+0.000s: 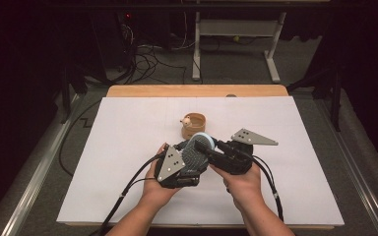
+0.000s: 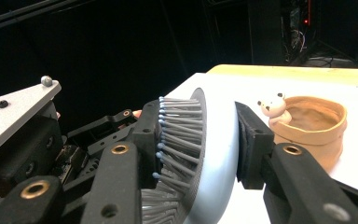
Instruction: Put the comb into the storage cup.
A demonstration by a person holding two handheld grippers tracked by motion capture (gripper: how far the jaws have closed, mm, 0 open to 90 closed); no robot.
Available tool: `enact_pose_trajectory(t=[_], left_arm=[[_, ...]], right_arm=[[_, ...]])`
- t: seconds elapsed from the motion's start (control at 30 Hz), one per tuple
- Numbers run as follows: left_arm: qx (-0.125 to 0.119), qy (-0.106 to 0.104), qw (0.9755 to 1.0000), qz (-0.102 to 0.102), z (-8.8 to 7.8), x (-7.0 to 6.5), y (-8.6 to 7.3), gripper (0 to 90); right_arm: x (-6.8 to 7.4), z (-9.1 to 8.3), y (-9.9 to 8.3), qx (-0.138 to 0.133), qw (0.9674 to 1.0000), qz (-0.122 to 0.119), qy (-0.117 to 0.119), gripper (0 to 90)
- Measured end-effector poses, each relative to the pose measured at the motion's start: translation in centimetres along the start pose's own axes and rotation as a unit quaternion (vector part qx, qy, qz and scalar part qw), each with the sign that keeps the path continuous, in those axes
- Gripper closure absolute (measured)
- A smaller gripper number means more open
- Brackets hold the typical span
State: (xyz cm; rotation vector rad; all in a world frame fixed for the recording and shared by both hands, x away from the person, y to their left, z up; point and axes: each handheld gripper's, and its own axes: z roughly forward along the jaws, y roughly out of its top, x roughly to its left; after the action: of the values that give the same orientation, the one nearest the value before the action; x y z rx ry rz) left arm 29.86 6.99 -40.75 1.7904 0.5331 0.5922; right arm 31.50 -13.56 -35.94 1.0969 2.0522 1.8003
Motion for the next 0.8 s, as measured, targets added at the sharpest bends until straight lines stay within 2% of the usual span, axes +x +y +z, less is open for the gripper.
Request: enact_pose_trajectory(t=[0.2,0.33,0.47,0.53,0.7,0.8], left_arm=[[-0.003,-0.012,0.9998,-0.018,0.09,0.26,-0.06,18.9],[0.004,-0.014,0.9995,-0.029,0.34,0.46,-0.23,14.7],[-0.004,-0.013,0.9995,-0.029,0.27,0.61,-0.35,12.9],[-0.009,-0.019,0.9992,-0.034,0.28,0.65,-0.33,10.9],[-0.002,-0.03,0.9987,-0.041,0.45,0.88,-0.45,3.1],[0.003,-0.036,0.9984,-0.043,0.42,0.92,-0.55,1.6]], right_arm=[[0.09,0.0,0.0,-0.001,1.0,-0.006,-0.002,61.3],[0.07,0.08,-0.03,-0.003,0.9999,-0.009,-0.004,61.3],[0.22,0.02,0.02,-0.007,0.9999,-0.015,-0.003,61.4],[0.24,-0.02,0.13,-0.007,0.9998,-0.018,-0.005,61.4],[0.03,-0.3,0.44,-0.011,0.9997,-0.02,-0.009,61.3],[-0.06,-0.47,0.55,-0.011,0.9996,-0.022,-0.012,61.3]])
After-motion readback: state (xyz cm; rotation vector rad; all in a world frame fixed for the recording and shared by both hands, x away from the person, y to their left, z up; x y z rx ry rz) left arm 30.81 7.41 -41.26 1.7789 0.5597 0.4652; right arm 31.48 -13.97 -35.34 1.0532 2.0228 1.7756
